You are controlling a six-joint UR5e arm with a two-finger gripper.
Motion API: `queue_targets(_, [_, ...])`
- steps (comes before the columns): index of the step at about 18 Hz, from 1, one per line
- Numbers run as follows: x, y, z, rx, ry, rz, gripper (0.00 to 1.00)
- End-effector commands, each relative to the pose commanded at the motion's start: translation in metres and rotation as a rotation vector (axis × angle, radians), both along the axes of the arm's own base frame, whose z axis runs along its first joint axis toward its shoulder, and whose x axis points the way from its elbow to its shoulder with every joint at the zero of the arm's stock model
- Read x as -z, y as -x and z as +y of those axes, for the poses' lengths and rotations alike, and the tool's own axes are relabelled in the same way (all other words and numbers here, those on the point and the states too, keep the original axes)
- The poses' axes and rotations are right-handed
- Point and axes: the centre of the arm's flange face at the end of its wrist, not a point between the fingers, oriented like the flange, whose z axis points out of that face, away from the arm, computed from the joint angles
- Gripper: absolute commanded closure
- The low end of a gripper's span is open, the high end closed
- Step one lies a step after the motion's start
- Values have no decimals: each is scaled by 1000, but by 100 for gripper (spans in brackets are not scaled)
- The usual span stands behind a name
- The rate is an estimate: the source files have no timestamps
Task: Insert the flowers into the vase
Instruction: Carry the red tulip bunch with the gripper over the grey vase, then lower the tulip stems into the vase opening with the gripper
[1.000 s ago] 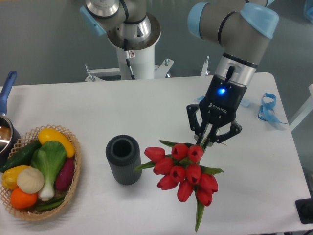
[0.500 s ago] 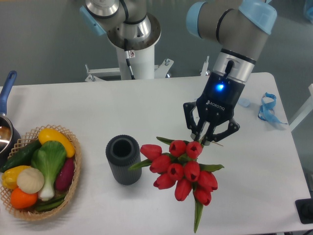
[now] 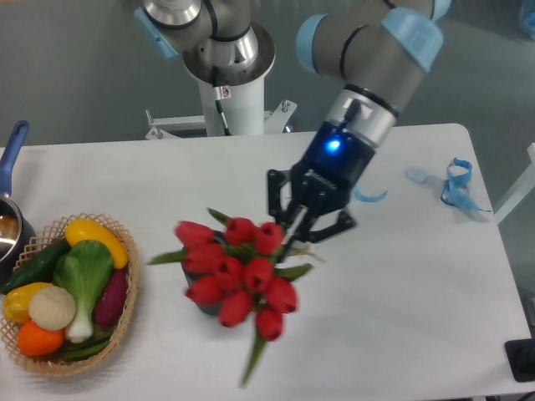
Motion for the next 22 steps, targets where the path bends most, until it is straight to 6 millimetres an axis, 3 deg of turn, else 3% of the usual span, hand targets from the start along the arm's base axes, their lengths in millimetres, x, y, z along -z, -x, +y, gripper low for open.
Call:
queue_targets(3, [11,-34,0,64,-43,-3,87])
queue_targets(5, [25,-45,-3,113,-112,-11,87])
queue_targets(7, [25,-60,-8,125,-126,-26,89])
queue_targets(12, [25,-75,-17,129,-128,-33,90])
queue_targets(22, [41,-66,-12,126,-114,-47,90])
